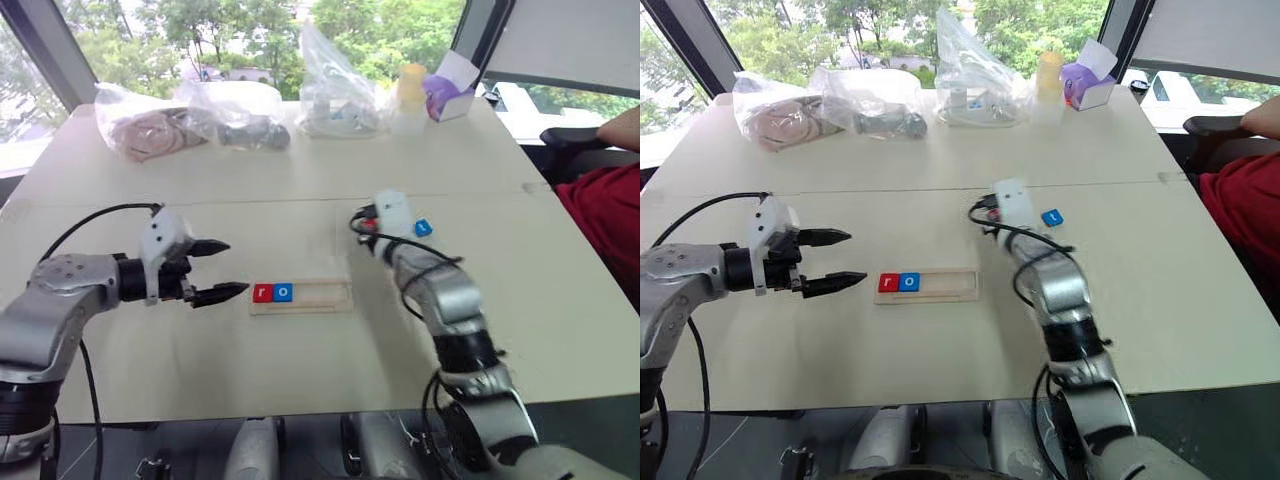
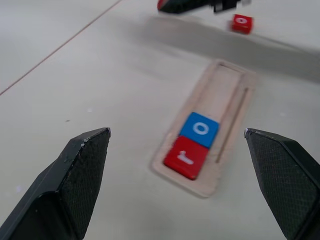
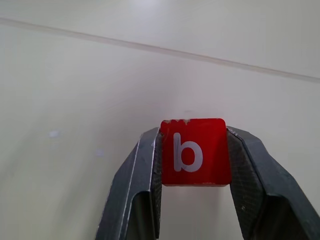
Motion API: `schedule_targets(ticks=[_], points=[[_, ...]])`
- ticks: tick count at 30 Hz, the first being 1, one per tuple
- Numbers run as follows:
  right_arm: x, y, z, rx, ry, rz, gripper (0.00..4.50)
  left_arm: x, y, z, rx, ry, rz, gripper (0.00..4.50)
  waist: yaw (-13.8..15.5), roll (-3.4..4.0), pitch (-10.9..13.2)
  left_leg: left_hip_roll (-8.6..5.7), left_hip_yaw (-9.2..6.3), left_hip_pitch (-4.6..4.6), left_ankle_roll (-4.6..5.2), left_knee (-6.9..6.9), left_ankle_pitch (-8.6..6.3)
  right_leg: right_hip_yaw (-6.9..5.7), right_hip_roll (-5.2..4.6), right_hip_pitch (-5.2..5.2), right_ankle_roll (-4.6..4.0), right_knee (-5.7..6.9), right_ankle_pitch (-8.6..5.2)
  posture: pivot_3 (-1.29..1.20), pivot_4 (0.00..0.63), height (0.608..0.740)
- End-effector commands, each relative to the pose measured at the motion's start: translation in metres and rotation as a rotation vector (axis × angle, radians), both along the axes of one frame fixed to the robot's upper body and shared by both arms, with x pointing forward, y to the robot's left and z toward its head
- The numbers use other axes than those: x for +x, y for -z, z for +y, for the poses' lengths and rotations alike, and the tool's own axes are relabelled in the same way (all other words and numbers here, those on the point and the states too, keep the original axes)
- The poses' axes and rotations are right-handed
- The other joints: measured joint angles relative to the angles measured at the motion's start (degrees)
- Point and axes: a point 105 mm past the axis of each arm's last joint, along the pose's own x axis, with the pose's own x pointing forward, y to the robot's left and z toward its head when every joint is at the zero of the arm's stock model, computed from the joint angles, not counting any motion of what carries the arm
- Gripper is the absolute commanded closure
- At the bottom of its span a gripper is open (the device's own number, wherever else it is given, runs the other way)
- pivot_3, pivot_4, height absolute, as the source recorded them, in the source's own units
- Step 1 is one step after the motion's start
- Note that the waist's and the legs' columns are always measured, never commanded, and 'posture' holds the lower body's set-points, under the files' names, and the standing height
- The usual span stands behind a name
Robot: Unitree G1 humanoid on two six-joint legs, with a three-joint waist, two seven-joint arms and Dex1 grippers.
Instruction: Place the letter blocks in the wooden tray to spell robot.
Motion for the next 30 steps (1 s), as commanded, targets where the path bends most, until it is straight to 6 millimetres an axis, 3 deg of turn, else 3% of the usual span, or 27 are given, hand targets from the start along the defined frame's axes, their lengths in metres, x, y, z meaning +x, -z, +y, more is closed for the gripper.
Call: schedule_targets(ticks=[1, 6, 10, 30], points=[[-0.029, -0.027, -0.020, 0.024, 0.061, -0.075, 3.30, -0.002, -0.009, -0.013, -0.013, 0.060, -0.038, 0.00, 0.1, 0.01, 0.0, -0.04, 0.03, 0.02, 0.00, 0.00, 0.00, 0.01, 0.01, 0.00, 0.00, 0.00, 0.00, 0.00, 0.150, 0.740], [-0.084, -0.013, -0.048, 0.037, 0.219, 0.040, 3.30, -0.002, -0.006, -0.032, 0.009, 0.152, -0.024, 0.00, 0.3, 0.02, 0.0, 0.05, -0.02, 0.14, 0.00, 0.04, 0.00, 0.04, 0.25, 0.05, -0.05, 0.04, -0.01, 0.00, 0.150, 0.740], [-0.106, -0.005, -0.053, 0.054, 0.297, 0.112, 3.30, 0.003, -0.014, -0.033, 0.012, 0.184, -0.036, 0.00, 0.1, 0.02, 0.0, 0.08, 0.03, 0.16, 0.00, 0.06, 0.01, 0.07, 0.27, 0.04, -0.11, 0.04, 0.00, 0.00, 0.150, 0.740], [-0.109, 0.048, -0.037, 0.250, 0.335, 0.395, 3.30, -0.003, -0.013, -0.035, 0.030, 0.205, -0.013, 0.00, 0.2, 0.02, 0.0, 0.05, 0.03, 0.11, -0.01, 0.05, 0.01, 0.06, 0.23, 0.02, -0.24, -0.02, -0.10, 0.00, 0.150, 0.740]])
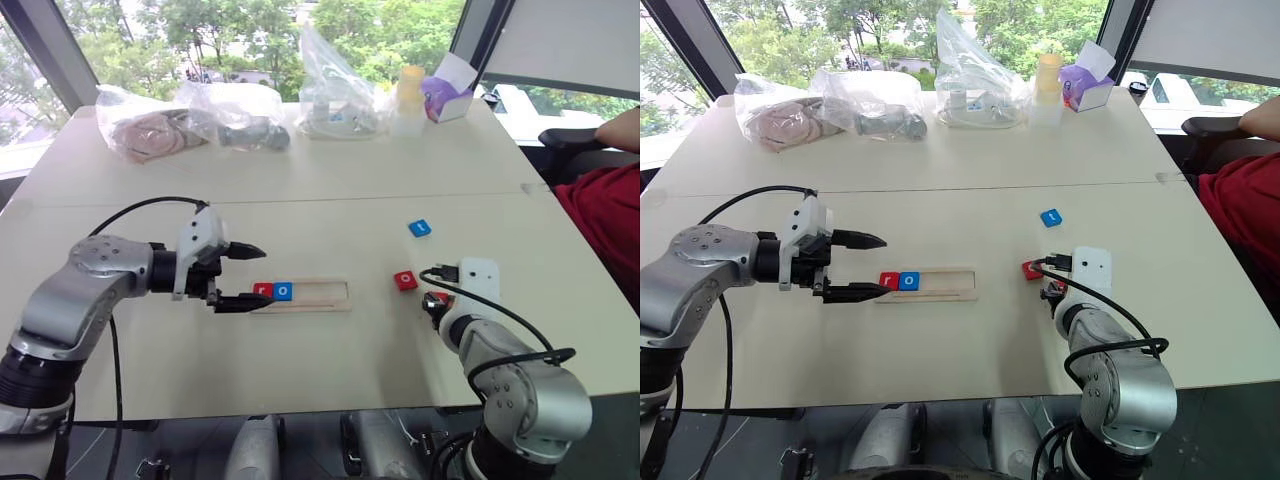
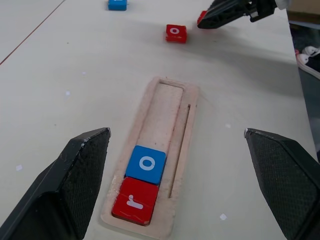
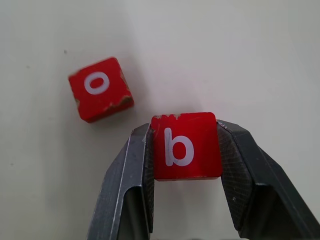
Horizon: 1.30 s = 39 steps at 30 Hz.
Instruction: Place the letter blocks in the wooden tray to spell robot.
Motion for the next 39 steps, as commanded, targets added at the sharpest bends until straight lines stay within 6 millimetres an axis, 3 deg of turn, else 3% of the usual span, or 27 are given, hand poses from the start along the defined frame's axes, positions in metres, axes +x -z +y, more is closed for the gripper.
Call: schedule_targets(ticks=[1, 6, 11, 14, 20, 24, 30, 37, 39], points=[[0.000, 0.006, 0.012, 0.102, 0.007, 0.017, 2.23, -0.001, -0.007, -0.001, -0.007, -0.001, -0.035, 0.00, 0.0, -0.01, 0.0, 0.00, 0.00, 0.00, 0.00, 0.00, 0.00, 0.00, 0.00, 0.00, 0.00, 0.00, 0.00, 0.00, 0.150, 0.740], [0.004, -0.005, 0.016, 0.093, -0.069, -0.030, 0.05, 0.000, -0.003, 0.006, 0.004, -0.027, -0.025, 0.00, 0.0, -0.01, 0.0, 0.00, -0.01, 0.01, 0.00, 0.00, 0.00, 0.00, 0.00, 0.02, 0.00, -0.02, -0.01, 0.00, 0.150, 0.740], [0.018, -0.056, -0.015, 0.087, -0.185, -0.338, 0.05, 0.000, -0.008, 0.013, -0.007, -0.032, -0.008, 0.00, 0.1, 0.03, 0.0, -0.01, 0.02, 0.00, 0.00, 0.01, 0.00, 0.01, -0.02, 0.01, 0.00, -0.03, -0.01, 0.00, 0.150, 0.740], [0.002, -0.067, -0.013, 0.073, -0.570, -0.379, 0.05, -0.006, -0.009, 0.008, 0.000, 0.031, 0.013, 0.00, 0.6, 0.02, 0.0, -0.06, 0.01, -0.02, 0.00, -0.02, 0.00, -0.02, -0.08, 0.08, 0.06, -0.16, -0.05, 0.00, 0.150, 0.740], [-0.011, -0.032, -0.041, -0.148, -0.896, -0.220, 0.05, -0.018, -0.008, -0.001, 0.036, 0.146, 0.047, 0.00, 0.1, 0.01, 0.0, -0.08, 0.08, 0.01, 0.20, -0.06, -0.12, 0.02, -0.06, 0.15, 0.20, -0.29, -0.08, 0.00, 0.150, 0.740], [-0.002, -0.016, -0.057, -0.216, -0.972, -0.235, 0.05, -0.031, -0.008, -0.010, 0.062, 0.214, 0.055, 0.00, 0.0, -0.01, 0.1, -0.04, 0.11, 0.05, 0.20, 0.01, -0.12, 0.06, 0.02, 0.16, 0.19, -0.29, -0.12, 0.00, 0.150, 0.740], [0.007, -0.002, -0.060, -0.223, -1.031, -0.243, 0.05, -0.038, -0.009, -0.010, 0.073, 0.205, 0.059, 0.00, 0.3, -0.02, 0.1, -0.04, 0.12, 0.05, 0.20, 0.08, -0.11, 0.10, 0.03, 0.17, 0.18, -0.21, 0.01, 0.00, 0.150, 0.740], [0.007, 0.009, -0.055, -0.234, -1.087, -0.241, 0.05, -0.026, -0.004, 0.010, 0.096, 0.101, 0.065, 0.00, 0.4, -0.01, 0.1, -0.04, 0.12, 0.07, 0.19, 0.08, -0.11, 0.10, 0.04, 0.17, 0.15, -0.19, 0.03, 0.00, 0.150, 0.740], [0.006, 0.011, -0.054, -0.240, -1.107, -0.238, 0.91, -0.024, -0.004, 0.013, 0.095, 0.094, 0.066, 0.00, 0.4, -0.02, 0.1, -0.04, 0.12, 0.07, 0.19, 0.09, -0.11, 0.10, 0.03, 0.17, 0.09, -0.18, 0.00, 0.00, 0.150, 0.740]])
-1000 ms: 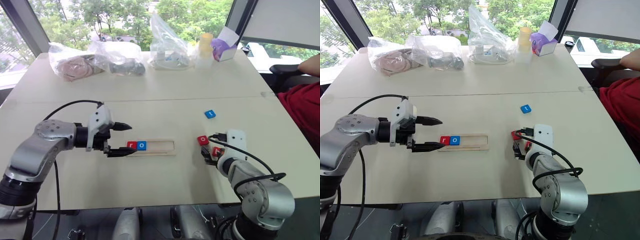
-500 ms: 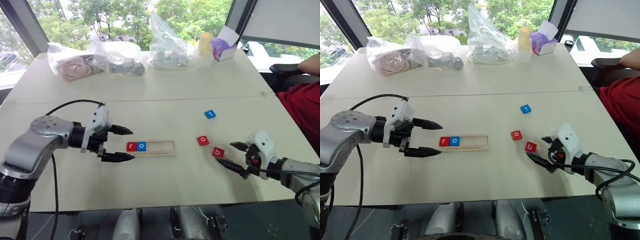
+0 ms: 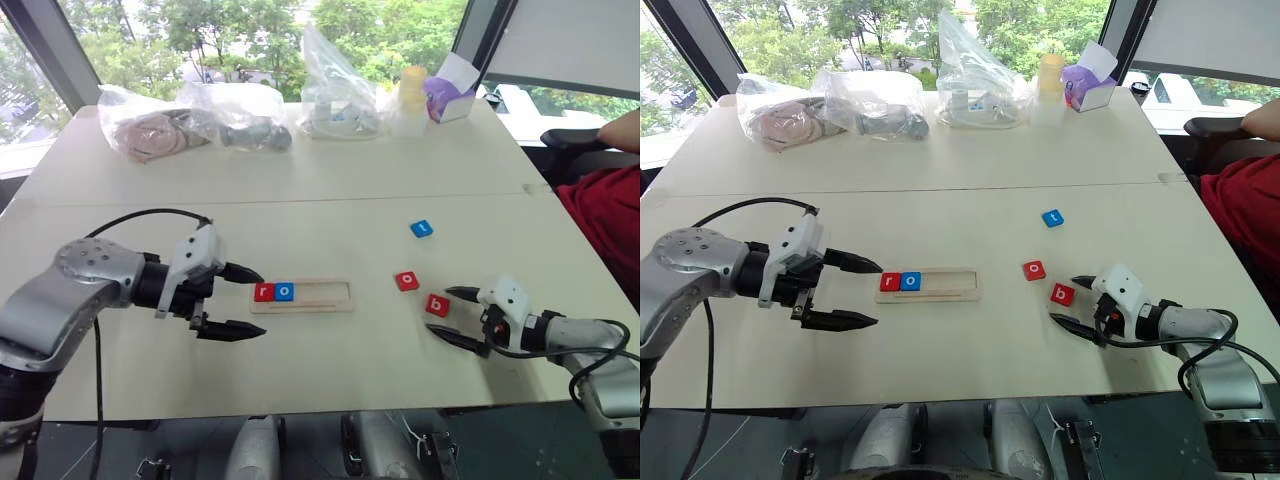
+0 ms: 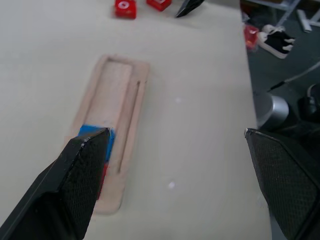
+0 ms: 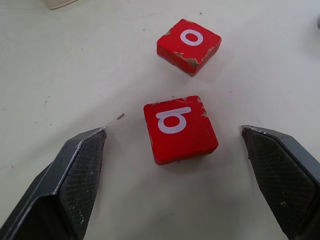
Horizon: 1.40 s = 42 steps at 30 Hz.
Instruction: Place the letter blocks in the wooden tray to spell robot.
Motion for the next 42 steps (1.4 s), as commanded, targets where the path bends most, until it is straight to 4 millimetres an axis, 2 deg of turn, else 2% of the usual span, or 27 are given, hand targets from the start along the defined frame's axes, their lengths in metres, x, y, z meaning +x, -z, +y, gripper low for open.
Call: schedule_targets(ticks=[1, 4, 5, 7, 10, 15, 17, 22, 28, 34, 42], points=[[0.001, -0.001, 0.001, -0.036, -0.040, -0.023, 1.40, 0.004, -0.008, 0.008, 0.007, -0.021, -0.045, 0.00, 0.0, -0.01, 0.0, 0.00, 0.00, 0.00, 0.00, 0.00, 0.00, 0.00, 0.00, 0.00, 0.00, 0.00, 0.00, 0.00, 0.150, 0.740], [0.004, -0.001, 0.001, -0.048, -0.047, -0.033, 3.03, 0.009, -0.008, 0.016, 0.015, -0.052, -0.051, 0.00, -0.1, -0.01, 0.0, 0.00, 0.01, 0.02, 0.00, 0.02, 0.00, 0.01, 0.00, 0.01, 0.01, 0.02, 0.01, 0.00, 0.150, 0.740], [0.005, -0.002, 0.001, -0.049, -0.045, -0.039, 3.39, 0.010, -0.008, 0.017, 0.017, -0.060, -0.052, 0.00, -0.1, -0.01, 0.0, 0.00, 0.02, 0.03, 0.00, 0.03, 0.00, 0.03, 0.00, 0.01, 0.00, 0.04, 0.01, 0.00, 0.150, 0.740], [0.008, -0.005, 0.002, -0.048, -0.045, -0.048, 3.37, 0.011, -0.007, 0.021, 0.021, -0.075, -0.052, 0.00, 0.0, 0.00, 0.0, 0.00, 0.03, 0.04, -0.01, 0.06, 0.00, 0.04, 0.00, 0.02, -0.03, 0.07, 0.00, 0.00, 0.150, 0.740], [0.017, -0.024, 0.017, 0.011, -0.073, -0.069, 3.37, 0.015, -0.006, 0.035, 0.031, -0.135, -0.051, 0.00, -0.3, 0.01, 0.0, 0.00, 0.06, 0.05, -0.01, 0.07, 0.00, 0.08, 0.00, 0.02, -0.02, 0.10, 0.00, 0.00, 0.150, 0.740], [0.032, -0.075, 0.078, 0.110, -0.272, -0.098, 3.37, 0.013, -0.004, 0.067, 0.070, -0.238, -0.035, 0.00, -1.5, 0.08, 0.1, 0.05, 0.07, 0.12, -0.01, 0.04, 0.01, 0.13, 0.05, -0.04, -0.01, 0.24, 0.04, 0.00, 0.150, 0.740], [0.038, -0.082, 0.100, 0.083, -0.351, -0.090, 3.37, 0.010, -0.004, 0.071, 0.069, -0.253, -0.030, 0.00, -1.6, 0.07, 0.1, 0.09, 0.05, 0.13, -0.01, 0.03, 0.01, 0.12, 0.08, -0.04, -0.01, 0.26, 0.04, 0.00, 0.150, 0.740], [0.064, -0.078, 0.147, 0.018, -0.438, -0.101, 3.37, 0.005, -0.003, 0.070, 0.058, -0.272, -0.032, 0.00, -1.4, 0.03, 0.1, 0.09, 0.06, 0.08, -0.01, 0.00, 0.00, 0.08, 0.04, -0.07, 0.03, 0.21, 0.05, 0.00, 0.150, 0.740], [0.062, -0.057, 0.185, -0.037, -0.597, -0.096, 3.37, -0.001, 0.000, 0.062, 0.041, -0.286, -0.035, 0.00, -0.9, 0.02, 0.1, 0.03, 0.08, -0.07, -0.01, 0.01, 0.00, 0.07, -0.09, -0.17, 0.11, 0.19, 0.09, 0.00, 0.150, 0.740], [0.058, -0.047, 0.200, -0.064, -0.668, -0.101, 3.37, -0.006, 0.000, 0.058, 0.029, -0.292, -0.032, 0.00, -1.1, 0.02, 0.1, 0.04, 0.06, -0.04, -0.02, 0.03, 0.01, 0.06, -0.07, -0.16, 0.11, 0.24, 0.10, 0.00, 0.150, 0.740], [0.061, -0.038, 0.206, -0.094, -0.670, -0.084, 3.37, -0.006, 0.004, 0.054, 0.025, -0.289, -0.023, 0.00, -1.4, 0.02, 0.1, 0.05, 0.05, -0.01, -0.02, 0.02, 0.01, 0.06, -0.04, -0.16, 0.10, 0.26, 0.10, 0.00, 0.150, 0.740]])
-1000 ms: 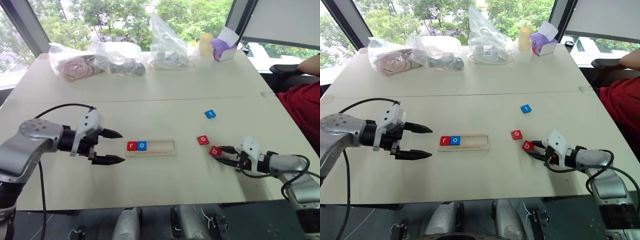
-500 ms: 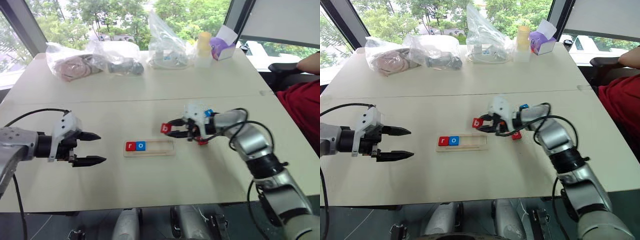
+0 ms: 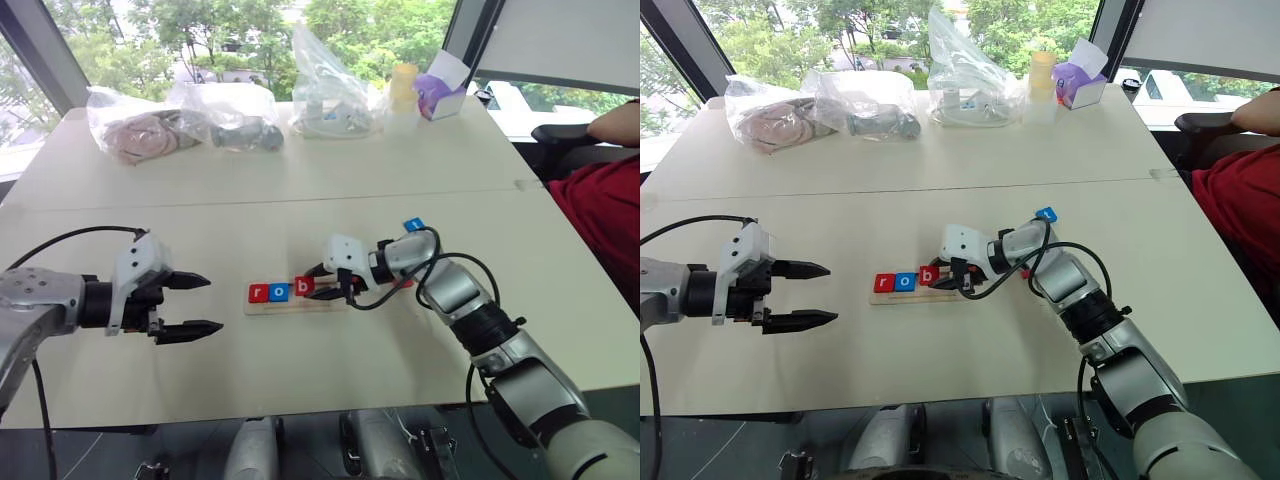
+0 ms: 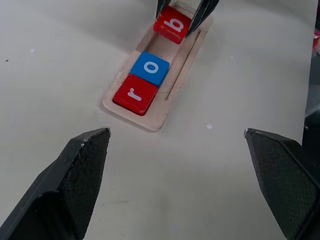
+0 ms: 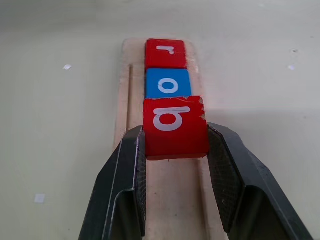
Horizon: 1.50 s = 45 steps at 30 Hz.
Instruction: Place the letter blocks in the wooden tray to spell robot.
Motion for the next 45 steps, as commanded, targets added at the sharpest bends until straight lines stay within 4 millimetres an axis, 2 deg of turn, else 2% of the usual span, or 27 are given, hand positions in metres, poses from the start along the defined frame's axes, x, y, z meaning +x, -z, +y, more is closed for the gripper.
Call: schedule_targets(ticks=[1, 16, 22, 23, 27, 30, 32, 35, 36, 38, 40, 42, 45], points=[[0.003, -0.011, 0.008, 0.018, -0.016, -0.042, 3.37, 0.001, -0.006, -0.002, -0.003, 0.007, -0.038, 0.00, 0.0, 0.00, 0.0, 0.00, 0.00, 0.00, 0.00, 0.00, 0.00, 0.00, 0.00, 0.00, 0.00, 0.00, 0.00, 0.00, 0.150, 0.740], [0.003, -0.001, 0.020, 0.022, -0.013, -0.014, 3.37, 0.005, -0.004, -0.004, -0.005, -0.001, -0.048, 0.00, -0.1, 0.00, 0.0, 0.00, 0.00, 0.01, 0.00, 0.00, 0.00, 0.00, 0.00, 0.00, 0.00, 0.01, 0.00, 0.00, 0.150, 0.740], [0.007, -0.005, 0.021, 0.031, -0.002, -0.030, 0.34, 0.006, -0.004, -0.004, -0.005, -0.006, -0.054, 0.00, -0.1, 0.00, 0.0, 0.00, -0.01, 0.01, 0.00, 0.00, 0.00, 0.00, 0.00, 0.00, 0.00, 0.02, 0.01, 0.00, 0.150, 0.740], [0.008, -0.007, 0.021, 0.036, 0.002, -0.036, 0.06, 0.007, -0.004, -0.004, -0.006, -0.007, -0.055, 0.00, -0.1, 0.00, 0.0, 0.00, 0.00, 0.01, 0.00, 0.00, 0.00, 0.00, 0.00, 0.00, 0.00, 0.02, 0.01, 0.00, 0.150, 0.740], [0.012, -0.018, 0.017, 0.068, 0.035, -0.064, 0.06, 0.007, -0.004, -0.008, -0.013, 0.000, -0.060, 0.00, 0.0, 0.00, 0.0, 0.00, 0.00, 0.01, 0.00, 0.00, 0.00, 0.00, -0.01, 0.00, 0.00, 0.02, 0.01, 0.00, 0.150, 0.740], [0.022, -0.047, -0.002, 0.188, 0.178, -0.063, 0.06, 0.005, -0.012, -0.019, -0.058, 0.030, -0.080, 0.00, 0.1, 0.00, 0.0, 0.00, 0.00, -0.01, 0.00, 0.00, 0.00, 0.00, -0.02, 0.00, 0.00, 0.02, 0.01, 0.00, 0.150, 0.740], [0.028, -0.066, -0.029, 0.283, 0.339, -0.046, 0.06, 0.001, -0.018, -0.030, -0.101, 0.058, -0.087, 0.00, 0.4, -0.02, 0.0, -0.01, -0.01, -0.03, -0.01, 0.01, 0.00, 0.00, -0.06, 0.00, 0.01, 0.01, 0.01, 0.00, 0.150, 0.740], [0.035, -0.078, -0.072, 0.398, 0.625, -0.033, 0.06, -0.001, -0.022, -0.042, -0.140, 0.082, -0.093, 0.00, 1.3, -0.04, 0.0, -0.04, -0.02, -0.04, -0.01, 0.01, 0.00, -0.05, -0.14, 0.01, 0.02, 0.00, 0.01, 0.00, 0.150, 0.740], [0.035, -0.078, -0.086, 0.422, 0.713, -0.030, 0.06, -0.001, -0.024, -0.046, -0.162, 0.088, -0.099, 0.00, 1.5, -0.03, 0.0, -0.05, -0.02, -0.03, -0.01, -0.01, 0.00, -0.05, -0.14, 0.02, 0.02, 0.00, 0.02, 0.00, 0.150, 0.740], [0.032, -0.070, -0.116, 0.440, 0.897, -0.036, 0.06, 0.013, -0.034, -0.050, -0.254, 0.038, -0.138, 0.00, 1.8, -0.03, 0.0, -0.06, -0.04, -0.02, -0.01, -0.01, 0.00, -0.05, -0.13, 0.03, 0.01, 0.00, 0.01, 0.00, 0.150, 0.740], [0.025, -0.058, -0.136, 0.431, 1.025, -0.033, 0.06, 0.022, -0.033, -0.049, -0.264, 0.014, -0.150, 0.00, 1.8, -0.05, -0.1, -0.09, -0.11, -0.03, -0.02, 0.02, 0.01, -0.11, -0.11, 0.07, 0.01, 0.01, 0.01, 0.00, 0.150, 0.740], [0.017, -0.051, -0.143, 0.419, 1.078, -0.029, 0.06, 0.026, -0.026, -0.049, -0.227, 0.020, -0.147, 0.00, 1.2, -0.01, -0.1, -0.10, -0.05, 0.00, -0.02, 0.02, 0.01, -0.05, -0.07, 0.07, 0.01, 0.01, 0.01, 0.00, 0.150, 0.740], [0.003, -0.040, -0.142, 0.388, 1.100, -0.015, 0.06, 0.034, -0.025, -0.053, -0.220, 0.043, -0.154, 0.00, 0.4, 0.01, -0.1, -0.06, 0.05, 0.10, -0.02, -0.04, 0.01, 0.10, 0.03, 0.06, 0.01, 0.01, 0.01, 0.00, 0.150, 0.740]])
